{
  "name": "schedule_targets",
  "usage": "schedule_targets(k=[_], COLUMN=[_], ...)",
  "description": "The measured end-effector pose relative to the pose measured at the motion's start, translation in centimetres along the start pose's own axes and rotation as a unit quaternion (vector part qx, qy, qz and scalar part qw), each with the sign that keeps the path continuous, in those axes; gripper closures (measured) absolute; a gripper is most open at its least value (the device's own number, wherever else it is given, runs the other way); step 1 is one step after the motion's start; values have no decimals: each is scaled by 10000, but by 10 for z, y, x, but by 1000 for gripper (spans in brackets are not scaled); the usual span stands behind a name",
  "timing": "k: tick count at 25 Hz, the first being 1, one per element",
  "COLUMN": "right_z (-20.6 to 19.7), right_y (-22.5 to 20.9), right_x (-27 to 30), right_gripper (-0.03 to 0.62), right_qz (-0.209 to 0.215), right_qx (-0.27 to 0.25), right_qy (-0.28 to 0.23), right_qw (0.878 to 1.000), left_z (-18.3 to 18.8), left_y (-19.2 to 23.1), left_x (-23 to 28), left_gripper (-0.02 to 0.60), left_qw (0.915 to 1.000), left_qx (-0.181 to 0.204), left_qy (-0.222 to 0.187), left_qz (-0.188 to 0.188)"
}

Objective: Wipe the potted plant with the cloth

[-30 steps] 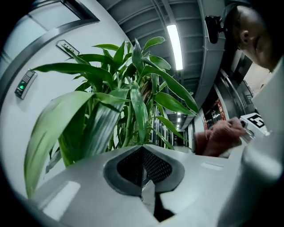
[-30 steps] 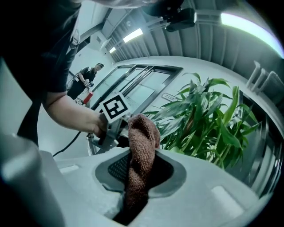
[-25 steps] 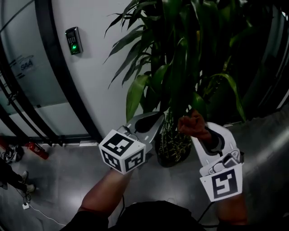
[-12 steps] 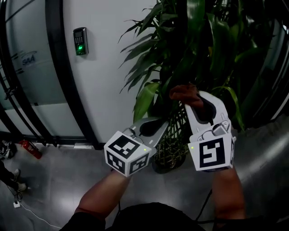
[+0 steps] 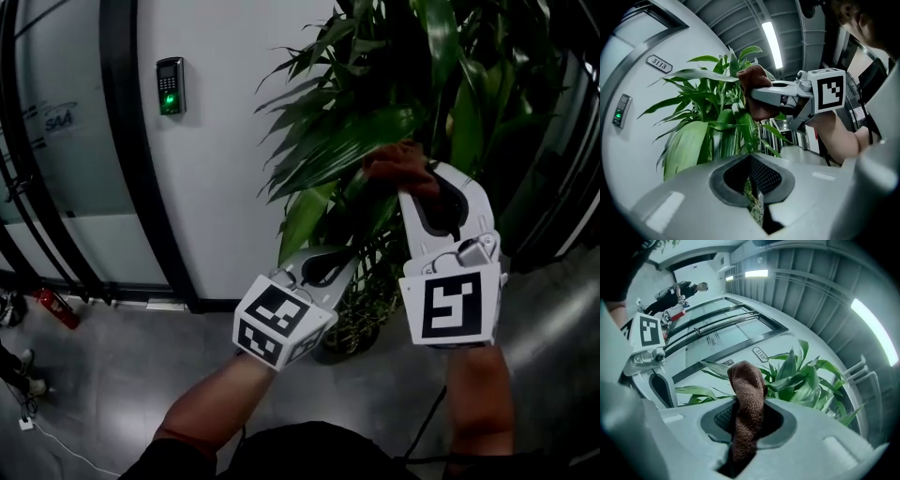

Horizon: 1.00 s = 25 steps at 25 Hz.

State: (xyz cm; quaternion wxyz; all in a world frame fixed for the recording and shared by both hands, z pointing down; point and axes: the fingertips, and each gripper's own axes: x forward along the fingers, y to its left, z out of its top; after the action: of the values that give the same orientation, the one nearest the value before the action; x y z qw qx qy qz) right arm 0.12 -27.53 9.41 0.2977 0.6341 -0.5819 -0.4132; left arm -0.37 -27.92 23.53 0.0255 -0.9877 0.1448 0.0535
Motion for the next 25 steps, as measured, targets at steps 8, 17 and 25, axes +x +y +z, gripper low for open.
schedule_targets(k=[8, 17, 25], right_z=[-25, -45, -47], right_y=[27, 56, 96], right_x=[23, 9, -12], right_gripper=[528, 528, 528], right_qz=[637, 1157, 1875], right_qx=[-80, -41, -961], right_qy=[333, 516, 517], right_qw=[9974, 9919, 9762], left_z=[8, -5, -4], left_y=[-13, -22, -24], left_x=[0, 3, 4], left_gripper=[565, 565, 565], left_qw=[9999, 9997, 9999], left_qx=[44, -151, -95], left_qy=[-58, 27, 37], left_qz=[-118, -176, -127])
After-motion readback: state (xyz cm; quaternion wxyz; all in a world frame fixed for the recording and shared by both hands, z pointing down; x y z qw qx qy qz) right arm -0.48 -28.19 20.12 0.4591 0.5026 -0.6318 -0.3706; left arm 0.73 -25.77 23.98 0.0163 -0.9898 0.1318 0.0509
